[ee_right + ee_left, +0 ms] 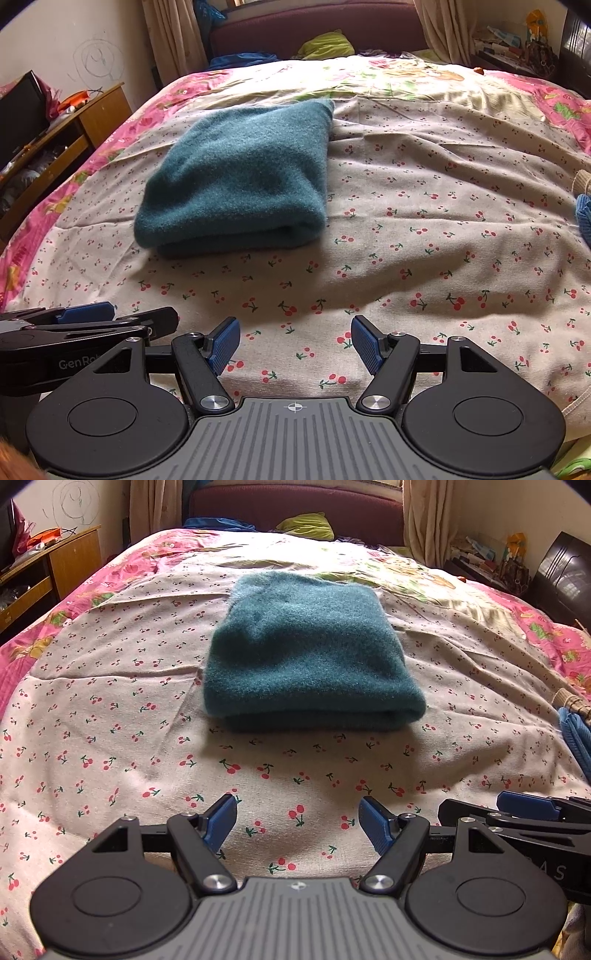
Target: Fold small clothes
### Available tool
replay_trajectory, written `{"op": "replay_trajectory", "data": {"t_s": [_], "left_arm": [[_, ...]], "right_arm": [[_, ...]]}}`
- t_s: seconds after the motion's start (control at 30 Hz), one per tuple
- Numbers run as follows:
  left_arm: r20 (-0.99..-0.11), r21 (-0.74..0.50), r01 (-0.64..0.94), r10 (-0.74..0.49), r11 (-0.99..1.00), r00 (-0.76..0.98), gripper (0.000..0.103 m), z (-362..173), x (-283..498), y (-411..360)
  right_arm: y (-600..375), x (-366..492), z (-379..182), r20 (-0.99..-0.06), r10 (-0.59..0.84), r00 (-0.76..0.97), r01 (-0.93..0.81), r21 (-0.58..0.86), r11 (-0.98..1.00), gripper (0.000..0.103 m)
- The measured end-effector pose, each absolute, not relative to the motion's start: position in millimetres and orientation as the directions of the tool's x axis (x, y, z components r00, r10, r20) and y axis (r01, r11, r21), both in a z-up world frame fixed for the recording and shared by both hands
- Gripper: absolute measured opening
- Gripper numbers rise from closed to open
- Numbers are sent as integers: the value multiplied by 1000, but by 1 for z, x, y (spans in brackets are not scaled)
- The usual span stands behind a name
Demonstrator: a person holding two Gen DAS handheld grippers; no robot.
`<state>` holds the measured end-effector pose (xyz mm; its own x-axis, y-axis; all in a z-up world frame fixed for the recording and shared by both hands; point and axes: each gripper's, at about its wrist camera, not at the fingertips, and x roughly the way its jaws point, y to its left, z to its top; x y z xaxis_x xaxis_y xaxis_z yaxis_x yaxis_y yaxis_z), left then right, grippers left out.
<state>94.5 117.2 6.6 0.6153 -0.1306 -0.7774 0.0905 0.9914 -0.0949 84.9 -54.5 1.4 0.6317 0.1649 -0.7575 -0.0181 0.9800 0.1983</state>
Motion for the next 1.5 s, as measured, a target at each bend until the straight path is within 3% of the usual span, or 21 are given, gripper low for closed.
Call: {"op": "replay_trajectory", "data": {"t_s": [0.9,1.03,1.17,1.5], "left_arm": [[-796,-52,91,-96,994,598,85,7,91,108],[-794,-61,83,-99,995,599,88,7,90,110],[-797,-4,56,-37,998,603,101,7,90,108],[-790,17,42,-12,999,613,102,6,87,108]], "right_arm": [[-62,84,-3,-763,157,627,-4,199,980,69],[-64,84,-3,-762,160,628,0,206,979,69],[-64,84,-3,-761,159,629,-1,204,979,69],[-63,84,-3,-762,162,627,-5,205,979,69]]}}
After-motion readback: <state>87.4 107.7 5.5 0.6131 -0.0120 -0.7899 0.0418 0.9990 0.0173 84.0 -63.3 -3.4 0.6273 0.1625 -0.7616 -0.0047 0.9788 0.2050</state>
